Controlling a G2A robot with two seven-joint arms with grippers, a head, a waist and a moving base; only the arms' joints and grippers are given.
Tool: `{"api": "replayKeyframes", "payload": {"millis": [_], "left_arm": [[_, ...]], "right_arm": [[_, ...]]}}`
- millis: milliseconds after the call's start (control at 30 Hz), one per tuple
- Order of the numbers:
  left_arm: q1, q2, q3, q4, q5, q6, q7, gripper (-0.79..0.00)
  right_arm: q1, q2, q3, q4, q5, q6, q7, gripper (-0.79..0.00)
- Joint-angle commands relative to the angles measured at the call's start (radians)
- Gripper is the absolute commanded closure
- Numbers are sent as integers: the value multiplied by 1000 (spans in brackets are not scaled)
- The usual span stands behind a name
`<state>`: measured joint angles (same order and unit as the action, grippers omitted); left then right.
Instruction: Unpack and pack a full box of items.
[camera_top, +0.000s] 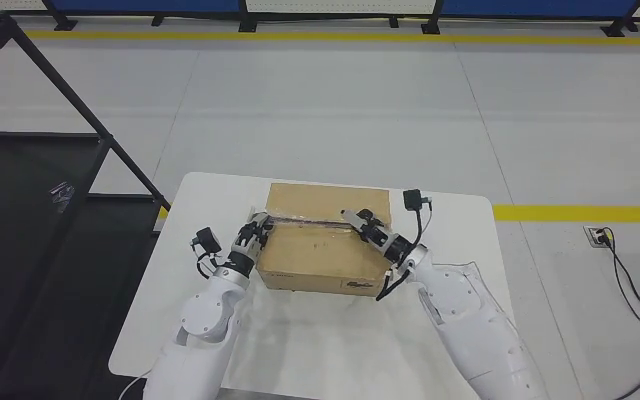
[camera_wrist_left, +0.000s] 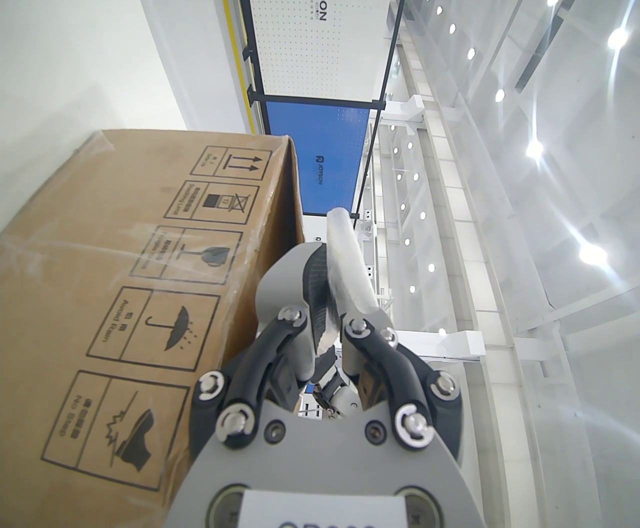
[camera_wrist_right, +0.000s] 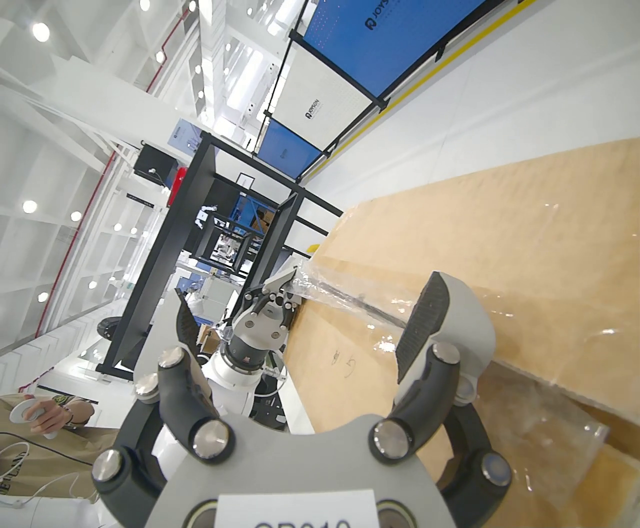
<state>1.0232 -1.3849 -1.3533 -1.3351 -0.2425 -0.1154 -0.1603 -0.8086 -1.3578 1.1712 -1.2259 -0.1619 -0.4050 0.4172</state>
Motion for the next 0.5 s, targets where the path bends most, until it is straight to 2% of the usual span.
{"api": "replayKeyframes", "payload": {"millis": [0,167,467], "left_arm": [[1,0,-1,-1,0,1,0,0],[2,-1,-2,-2,-2,1,-3,0],[-1,-2,0,2,-1,2,-8,0]], "right_arm": [[4,1,2,2,-3,12,1,-785],[-1,1,18,2,77,-42,19,-785],[17,2,12,21,72,-4,65,-785]]}}
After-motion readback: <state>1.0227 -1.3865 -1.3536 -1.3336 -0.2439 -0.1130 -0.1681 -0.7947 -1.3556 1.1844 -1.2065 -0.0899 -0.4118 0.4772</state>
